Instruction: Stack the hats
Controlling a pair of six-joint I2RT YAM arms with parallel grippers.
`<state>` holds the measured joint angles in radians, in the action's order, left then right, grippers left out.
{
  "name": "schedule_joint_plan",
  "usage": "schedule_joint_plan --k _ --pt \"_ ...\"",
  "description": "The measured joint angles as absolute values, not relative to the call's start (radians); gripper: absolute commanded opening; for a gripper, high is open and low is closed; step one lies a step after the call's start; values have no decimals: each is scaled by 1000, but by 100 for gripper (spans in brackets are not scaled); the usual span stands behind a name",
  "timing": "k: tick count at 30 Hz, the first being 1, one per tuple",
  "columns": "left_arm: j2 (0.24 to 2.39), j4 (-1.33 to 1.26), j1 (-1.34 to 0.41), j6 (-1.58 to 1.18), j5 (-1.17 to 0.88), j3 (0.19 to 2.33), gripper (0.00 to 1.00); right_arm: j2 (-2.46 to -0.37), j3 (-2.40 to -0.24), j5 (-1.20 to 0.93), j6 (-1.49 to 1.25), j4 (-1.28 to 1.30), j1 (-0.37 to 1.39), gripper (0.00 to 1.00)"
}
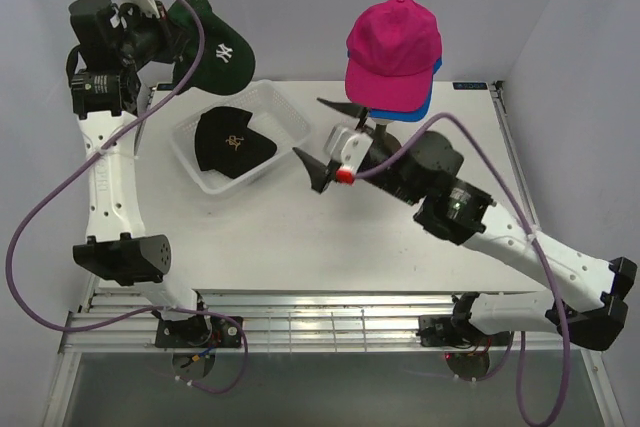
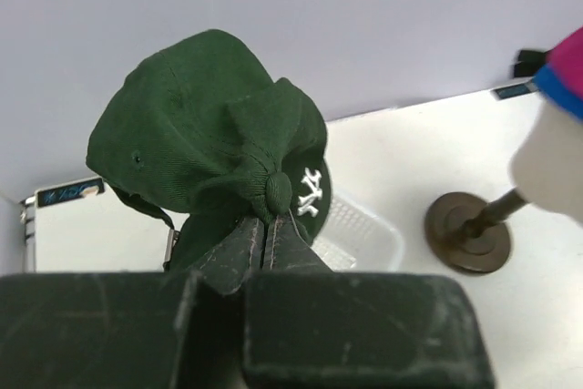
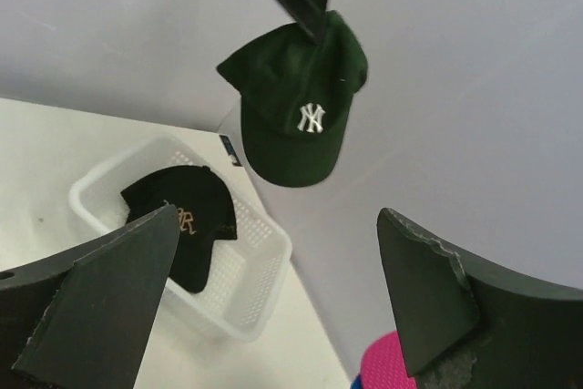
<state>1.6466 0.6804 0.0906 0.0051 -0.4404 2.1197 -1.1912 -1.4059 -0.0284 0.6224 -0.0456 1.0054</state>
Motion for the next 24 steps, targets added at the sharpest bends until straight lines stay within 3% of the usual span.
schedule_joint_plan --k 5,9,15,24 --pt "1636 712 91 -81 -531 2235 0 -1191 -1084 136 931 -375 1196 89" --pt "1631 731 91 -139 -612 2271 0 -1315 -967 253 1151 -603 1232 90" --pt "1605 759 91 -194 -744 2263 0 -1585 -945 372 1581 -1052 1228 90" --pt "1544 757 91 -239 -877 2252 0 -1739 -978 334 1910 -1218 1141 90"
